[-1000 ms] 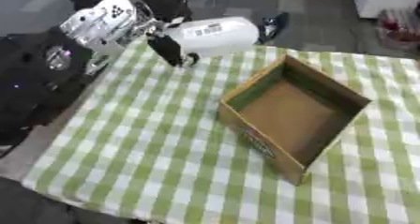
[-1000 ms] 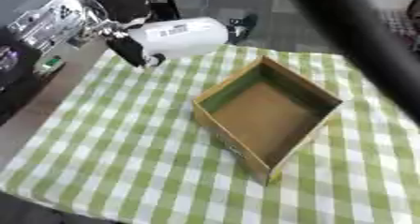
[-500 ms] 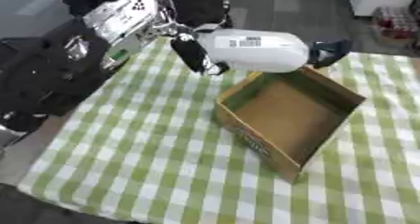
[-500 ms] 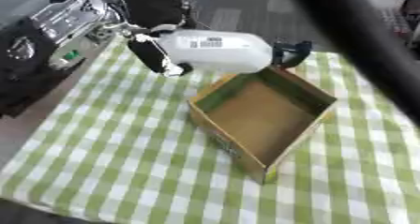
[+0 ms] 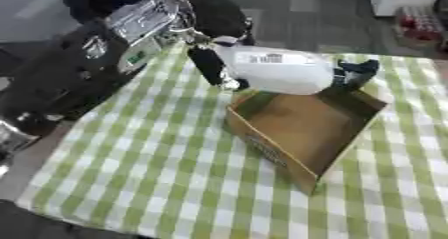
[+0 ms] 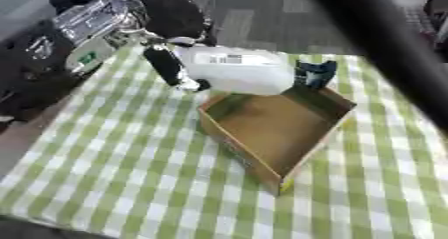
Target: Pick up objects on the table and place them in the box.
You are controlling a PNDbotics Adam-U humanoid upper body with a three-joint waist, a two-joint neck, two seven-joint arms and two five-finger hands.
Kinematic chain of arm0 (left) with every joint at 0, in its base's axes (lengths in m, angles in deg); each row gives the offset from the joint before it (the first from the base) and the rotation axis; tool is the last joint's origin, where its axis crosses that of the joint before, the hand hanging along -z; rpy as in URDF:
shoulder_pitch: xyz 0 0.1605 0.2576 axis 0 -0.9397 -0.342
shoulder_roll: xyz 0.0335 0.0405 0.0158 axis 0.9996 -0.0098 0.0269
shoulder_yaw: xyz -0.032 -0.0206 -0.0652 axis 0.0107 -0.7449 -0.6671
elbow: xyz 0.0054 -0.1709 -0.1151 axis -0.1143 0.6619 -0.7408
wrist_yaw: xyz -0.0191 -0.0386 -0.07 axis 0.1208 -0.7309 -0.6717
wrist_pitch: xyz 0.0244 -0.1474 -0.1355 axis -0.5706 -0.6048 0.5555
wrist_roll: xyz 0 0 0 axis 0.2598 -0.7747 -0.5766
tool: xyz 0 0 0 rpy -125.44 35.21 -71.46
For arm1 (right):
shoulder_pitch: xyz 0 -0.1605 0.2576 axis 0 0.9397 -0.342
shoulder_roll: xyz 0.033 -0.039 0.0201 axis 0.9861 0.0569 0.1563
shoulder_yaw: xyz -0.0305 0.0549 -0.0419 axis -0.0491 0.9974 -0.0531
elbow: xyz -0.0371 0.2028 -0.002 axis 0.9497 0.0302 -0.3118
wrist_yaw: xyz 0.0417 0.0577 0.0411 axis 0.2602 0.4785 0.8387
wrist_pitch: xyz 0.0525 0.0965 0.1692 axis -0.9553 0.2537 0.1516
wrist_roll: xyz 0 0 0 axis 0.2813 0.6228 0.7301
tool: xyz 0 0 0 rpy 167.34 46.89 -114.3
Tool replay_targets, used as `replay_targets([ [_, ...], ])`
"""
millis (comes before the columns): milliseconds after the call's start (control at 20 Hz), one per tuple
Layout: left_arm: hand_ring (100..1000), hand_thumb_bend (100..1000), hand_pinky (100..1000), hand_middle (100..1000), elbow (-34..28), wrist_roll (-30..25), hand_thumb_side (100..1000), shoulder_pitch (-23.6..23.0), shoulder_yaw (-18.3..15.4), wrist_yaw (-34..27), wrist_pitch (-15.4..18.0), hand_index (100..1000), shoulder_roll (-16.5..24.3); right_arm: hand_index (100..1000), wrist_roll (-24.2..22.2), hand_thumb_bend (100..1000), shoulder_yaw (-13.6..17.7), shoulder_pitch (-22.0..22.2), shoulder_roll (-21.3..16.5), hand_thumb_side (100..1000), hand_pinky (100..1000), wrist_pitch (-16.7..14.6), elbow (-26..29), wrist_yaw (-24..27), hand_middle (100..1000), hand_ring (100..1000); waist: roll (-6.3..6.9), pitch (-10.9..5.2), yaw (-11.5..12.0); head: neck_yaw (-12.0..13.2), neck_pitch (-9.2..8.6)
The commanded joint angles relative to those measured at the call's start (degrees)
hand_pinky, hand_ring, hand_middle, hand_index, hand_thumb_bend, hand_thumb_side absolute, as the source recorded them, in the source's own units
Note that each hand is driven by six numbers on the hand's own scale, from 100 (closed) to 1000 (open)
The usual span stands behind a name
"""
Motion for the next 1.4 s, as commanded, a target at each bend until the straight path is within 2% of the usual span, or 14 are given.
replay_targets([
  [50,794,580,792,825,1.1,-3.3,1000,1.4,0.0,-1.8,-0.1,770,0.3,842,-0.1,361,0.2,-1.0,-1.0,965,441,0.3,0.8,0.3,575,576,-0.14,-0.46,-0.1,0.3,-0.22],
  [100,788,574,786,820,1.1,-3.8,1000,1.5,0.0,-2.3,0.0,768,0.1,842,-0.1,361,0.2,-1.0,-1.0,965,441,0.3,0.8,0.3,575,576,-0.13,-0.45,-0.1,0.2,-0.22],
  [250,826,644,822,845,0.6,-3.3,1000,1.5,-0.1,-3.7,0.8,778,-0.2,842,-0.2,362,0.2,-1.1,-1.0,965,441,0.3,0.8,0.4,575,576,-0.13,-0.44,-0.2,0.1,-0.22],
  [400,825,647,819,842,0.0,-0.9,1000,1.2,-0.5,-4.8,1.8,775,-0.2,842,-0.3,362,0.2,-1.2,-1.0,965,441,0.3,0.8,0.5,575,576,-0.12,-0.46,-0.2,-0.1,-0.22],
  [550,814,589,797,833,-1.3,2.1,1000,-0.3,-2.4,-5.5,1.6,768,0.1,842,-0.2,363,0.3,-1.2,-1.0,965,441,0.4,0.8,0.5,575,576,-0.11,-0.4,0.0,-0.3,-0.22],
  [650,774,544,768,802,-3.2,4.0,1000,-2.7,-4.5,-5.7,0.3,753,0.6,841,-0.1,365,0.4,-1.2,-0.9,963,442,0.3,0.8,0.5,571,576,-0.15,-0.29,0.2,-0.7,-0.22],
  [750,777,532,742,811,-5.6,4.2,1000,-6.8,-7.5,-6.0,-2.5,755,0.4,841,0.1,368,0.8,-1.2,-0.8,963,442,0.1,0.8,0.4,569,576,-0.28,-0.16,0.6,-1.4,-0.22],
  [850,759,463,691,799,-8.2,4.0,1000,-11.1,-10.5,-6.7,-5.6,752,-0.5,841,0.3,363,1.1,-0.9,-0.8,963,441,-0.1,0.8,0.2,568,576,-0.49,-0.08,1.2,-2.2,-0.58],
  [950,733,447,614,790,-11.2,5.4,1000,-15.9,-14.0,-7.9,-8.7,754,-3.4,841,0.6,363,1.4,-0.5,-0.8,956,440,-0.3,0.8,-0.2,567,576,-0.83,-0.01,1.9,-3.3,-1.46],
  [1000,708,427,545,772,-12.8,7.4,1000,-18.5,-16.1,-9.4,-10.2,756,-6.9,841,0.7,358,1.6,0.0,-0.8,967,439,-0.5,0.8,-0.5,567,575,-1.13,0.02,2.4,-4.1,-1.99],
  [1150,677,403,477,752,-16.6,14.4,992,-23.9,-20.4,-13.4,-12.8,759,-15.3,842,1.1,355,2.0,1.0,-0.7,969,438,-1.0,0.8,-1.3,566,575,-1.75,0.07,3.5,-5.5,-3.03],
  [1200,649,388,436,733,-17.7,17.7,969,-24.7,-21.7,-15.1,-13.6,752,-18.4,842,1.2,350,2.1,1.4,-0.6,973,436,-1.1,0.8,-1.6,565,575,-2.11,0.16,3.9,-6.0,-3.54],
  [1300,626,393,416,719,-19.0,24.1,941,-25.1,-23.5,-16.8,-14.2,746,-23.0,843,1.3,343,2.1,2.1,-0.3,981,433,-1.4,0.8,-2.4,563,574,-2.87,0.52,4.6,-7.0,-4.99],
  [1400,621,394,413,714,-19.3,28.9,933,-24.8,-23.8,-16.6,-13.8,741,-25.2,845,1.4,337,2.0,2.8,-0.1,986,430,-1.6,0.8,-3.2,561,573,-3.33,0.7,5.3,-7.9,-6.21],
])
